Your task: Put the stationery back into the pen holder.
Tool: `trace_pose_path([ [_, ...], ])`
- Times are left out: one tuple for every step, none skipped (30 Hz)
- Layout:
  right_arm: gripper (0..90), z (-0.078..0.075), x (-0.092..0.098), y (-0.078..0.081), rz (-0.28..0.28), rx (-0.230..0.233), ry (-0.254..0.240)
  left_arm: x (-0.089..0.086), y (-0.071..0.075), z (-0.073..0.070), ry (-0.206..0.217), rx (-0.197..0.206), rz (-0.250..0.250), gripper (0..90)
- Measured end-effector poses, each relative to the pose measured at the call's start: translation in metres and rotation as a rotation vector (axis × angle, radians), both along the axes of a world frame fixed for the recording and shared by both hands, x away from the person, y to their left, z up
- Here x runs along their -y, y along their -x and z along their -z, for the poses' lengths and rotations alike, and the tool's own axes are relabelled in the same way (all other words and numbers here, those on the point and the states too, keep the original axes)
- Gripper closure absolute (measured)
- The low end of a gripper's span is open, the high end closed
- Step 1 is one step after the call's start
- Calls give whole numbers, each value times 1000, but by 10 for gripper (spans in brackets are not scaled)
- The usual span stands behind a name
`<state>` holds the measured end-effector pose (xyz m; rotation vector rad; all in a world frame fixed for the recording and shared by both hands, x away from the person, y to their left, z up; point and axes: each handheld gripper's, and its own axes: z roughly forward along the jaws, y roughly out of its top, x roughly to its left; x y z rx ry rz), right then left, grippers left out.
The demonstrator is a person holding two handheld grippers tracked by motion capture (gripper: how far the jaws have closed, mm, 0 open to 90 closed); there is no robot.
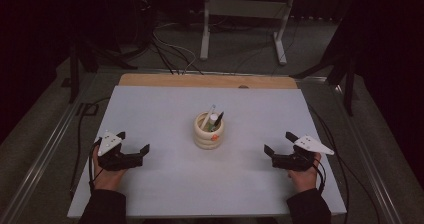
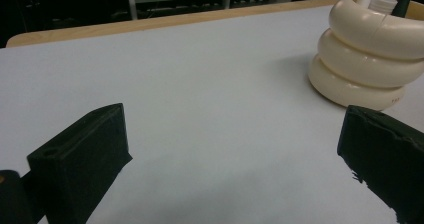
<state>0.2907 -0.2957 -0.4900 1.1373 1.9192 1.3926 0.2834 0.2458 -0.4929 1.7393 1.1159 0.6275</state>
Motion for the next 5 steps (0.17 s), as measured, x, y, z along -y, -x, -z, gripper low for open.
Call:
trace_pose_path([
  [0,1,0,0,1,-4,-2,0,0,0,1,-1,-1,6],
  [0,2,1,-1,3,-8,-2,0,0,0,1,-3,-2,6],
  [0,2,1,-1,6,-13,-1,0,-1,1,-2,-7,-3,5],
  [0,3,1,-1,9,-17,0,0,-1,2,-8,-15,-5,5],
  [0,3,2,-1,13,-18,4,0,-2,2,-16,-24,-8,5],
])
